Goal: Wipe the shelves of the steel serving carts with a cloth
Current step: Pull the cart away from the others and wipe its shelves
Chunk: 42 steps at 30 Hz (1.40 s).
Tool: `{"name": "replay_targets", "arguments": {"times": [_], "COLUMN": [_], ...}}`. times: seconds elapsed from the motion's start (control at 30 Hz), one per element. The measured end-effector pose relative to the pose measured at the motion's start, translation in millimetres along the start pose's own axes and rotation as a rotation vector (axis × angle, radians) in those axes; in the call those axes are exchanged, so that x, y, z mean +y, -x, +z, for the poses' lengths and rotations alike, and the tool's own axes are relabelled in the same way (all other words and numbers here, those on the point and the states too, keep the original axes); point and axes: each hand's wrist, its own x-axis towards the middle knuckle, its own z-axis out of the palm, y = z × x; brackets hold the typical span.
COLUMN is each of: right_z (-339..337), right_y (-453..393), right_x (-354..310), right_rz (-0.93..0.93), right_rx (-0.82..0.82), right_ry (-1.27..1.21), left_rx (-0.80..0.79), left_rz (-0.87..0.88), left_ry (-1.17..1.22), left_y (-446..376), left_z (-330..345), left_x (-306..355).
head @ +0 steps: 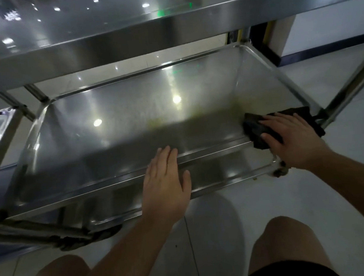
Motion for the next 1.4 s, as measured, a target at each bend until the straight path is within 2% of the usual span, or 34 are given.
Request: {"name": "replay_targets", "arguments": {"times": [0.13, 0.23, 0.47, 0.57, 0.7, 0.8, 0.9, 1.03, 1.13, 1.17, 1.3, 1.4], "right_z": [-3.8, -4.9, -12.2, -12.6, -19.5, -19.7, -14.3, -9.8, -18.8, -18.9, -18.2, -14.3], "right_y": [1.8, -5.3, -68.8, -96.2, -142.4, -161.8, -130.4, -36.8, -38.1, -52.8, -122.6, -158.1], "right_x": [4.7, 6.0, 36.8, 43.9, 53.2, 47.7, 26.2, -17.0, -6.2, 6.7, 55.8, 45.7], "right_rz": [0.03, 0.048, 0.28, 0.331, 0.208, 0.189, 0.111, -0.198, -0.291, -0.249, 0.124, 0.264], "right_rx": [0.016, 0.007, -0.155, -0.147, -0.113, -0.118, -0.152, -0.204, -0.285, -0.263, -0.074, -0.058], "right_ry": [-0.005, -0.012, 0.017, 0.017, 0.002, 0.002, -0.019, 0.038, 0.05, 0.067, 0.063, 0.006], "left_rx": [-0.084, -0.107, -0.135, -0.119, -0.063, -0.051, -0.059, -0.055, -0.073, -0.076, -0.066, -0.061], "left_rz": [0.176, 0.194, 0.207, 0.217, 0.242, 0.24, 0.234, 0.23, 0.255, 0.256, 0.272, 0.264], "left_ry": [-0.145, -0.169, -0.19, -0.185, -0.176, -0.21, -0.224, -0.237, -0.233, -0.232, -0.241, -0.253], "left_y": [-8.6, -8.9, -10.6, -9.9, -10.0, -9.8, -8.6, -6.9, -6.6, -6.8, -7.0, -9.3], "left_z": [22.2, 25.0, 20.3, 21.7, 26.6, 28.6, 29.0, 29.1, 28.4, 28.0, 28.9, 30.0], "left_x": [16.8, 13.6, 10.5, 7.9, 8.8, 9.7, 9.9, 10.3, 8.1, 7.0, 6.8, 6.0]}}
